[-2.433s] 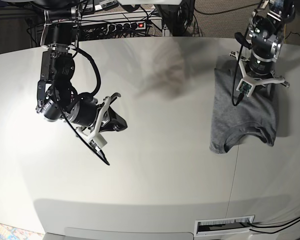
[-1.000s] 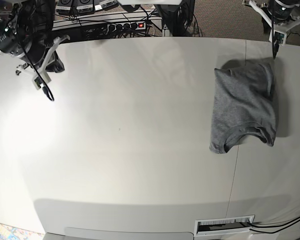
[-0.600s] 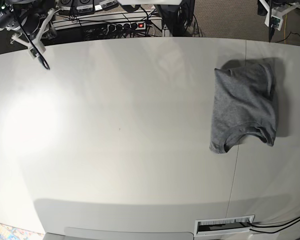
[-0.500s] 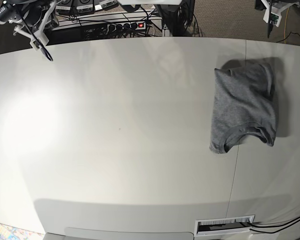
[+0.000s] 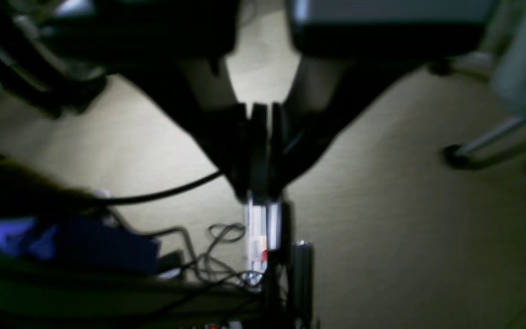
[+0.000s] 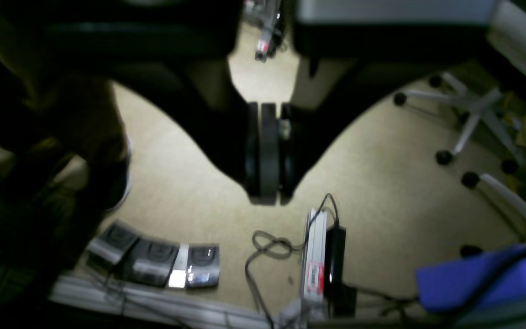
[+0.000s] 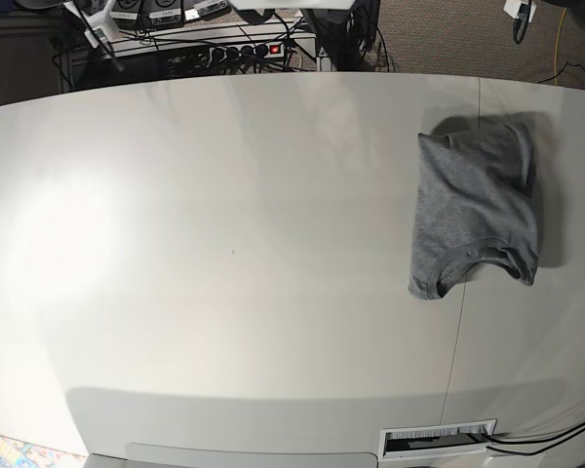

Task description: Fold the T-shirt properly

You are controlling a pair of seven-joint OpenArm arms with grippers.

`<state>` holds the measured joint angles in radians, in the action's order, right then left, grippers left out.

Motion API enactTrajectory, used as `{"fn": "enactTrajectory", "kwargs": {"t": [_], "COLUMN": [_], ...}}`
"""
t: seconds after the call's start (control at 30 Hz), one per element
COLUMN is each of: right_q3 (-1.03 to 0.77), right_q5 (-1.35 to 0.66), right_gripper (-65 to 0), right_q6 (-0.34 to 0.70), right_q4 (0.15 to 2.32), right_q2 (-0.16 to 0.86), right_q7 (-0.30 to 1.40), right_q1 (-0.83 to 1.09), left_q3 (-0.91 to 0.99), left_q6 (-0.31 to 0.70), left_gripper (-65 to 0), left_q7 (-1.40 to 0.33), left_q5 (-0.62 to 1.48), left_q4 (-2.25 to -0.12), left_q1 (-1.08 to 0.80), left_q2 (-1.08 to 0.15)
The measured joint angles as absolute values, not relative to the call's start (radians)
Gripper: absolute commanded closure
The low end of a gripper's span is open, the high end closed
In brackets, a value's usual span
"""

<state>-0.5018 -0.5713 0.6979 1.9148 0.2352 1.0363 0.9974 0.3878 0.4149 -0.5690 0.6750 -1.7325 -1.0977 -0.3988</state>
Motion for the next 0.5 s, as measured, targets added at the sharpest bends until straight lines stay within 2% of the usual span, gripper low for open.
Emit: {"fn": "enactTrajectory", "kwargs": {"t": [0.23, 0.5], "right_q3": [-0.313, -0.146], "right_q5": [-0.359, -0.143], "right_gripper": [0.0, 0.0], "right_q6": [0.696, 0.694], "right_q4": [1.632, 1.185], "right_q2": [0.235, 0.233], "right_q7": [0.843, 0.607], "right_q1": [0.904, 0.665], "left_q3": [0.346, 0.126], "left_q6": [0.439, 0.439], "left_gripper": [0.0, 0.0], "left_q7": [-0.548, -0.406], "left_q5": [0.684, 0.516], "left_q4": [-1.498, -1.248], "left_q1": [-0.968, -0.801], "left_q2": [-0.4, -0.397]}}
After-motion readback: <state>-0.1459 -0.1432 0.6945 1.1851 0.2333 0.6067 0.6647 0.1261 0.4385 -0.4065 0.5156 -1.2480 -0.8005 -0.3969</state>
